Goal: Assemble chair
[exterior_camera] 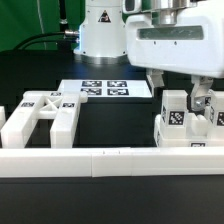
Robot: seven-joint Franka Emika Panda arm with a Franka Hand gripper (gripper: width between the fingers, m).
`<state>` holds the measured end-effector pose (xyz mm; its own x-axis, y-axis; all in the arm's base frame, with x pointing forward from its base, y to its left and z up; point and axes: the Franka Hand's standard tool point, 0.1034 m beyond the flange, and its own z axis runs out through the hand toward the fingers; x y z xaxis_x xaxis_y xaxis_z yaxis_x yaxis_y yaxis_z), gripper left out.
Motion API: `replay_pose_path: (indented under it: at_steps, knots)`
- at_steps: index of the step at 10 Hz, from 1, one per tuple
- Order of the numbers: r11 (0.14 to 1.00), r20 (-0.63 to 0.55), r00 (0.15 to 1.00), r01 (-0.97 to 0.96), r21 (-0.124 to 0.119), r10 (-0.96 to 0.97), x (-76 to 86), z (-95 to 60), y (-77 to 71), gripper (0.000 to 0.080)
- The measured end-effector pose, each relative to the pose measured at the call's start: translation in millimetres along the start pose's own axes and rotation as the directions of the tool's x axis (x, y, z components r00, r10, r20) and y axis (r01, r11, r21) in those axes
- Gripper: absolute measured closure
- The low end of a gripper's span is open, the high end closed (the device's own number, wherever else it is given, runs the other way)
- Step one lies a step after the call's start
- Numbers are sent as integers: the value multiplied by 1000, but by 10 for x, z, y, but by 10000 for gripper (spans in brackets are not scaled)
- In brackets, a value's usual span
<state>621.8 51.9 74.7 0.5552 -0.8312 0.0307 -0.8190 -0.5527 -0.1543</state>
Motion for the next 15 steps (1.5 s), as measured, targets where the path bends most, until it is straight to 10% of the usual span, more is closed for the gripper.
replay_pose_path:
  at_steps: [6, 11, 15]
  knots:
    - [880, -2, 880, 475, -4, -475, 35, -3, 19, 150]
    - [578, 22, 581, 813, -69, -814, 59, -55, -71, 150]
    - [543, 24, 546, 837, -68, -838, 65, -53, -66, 463]
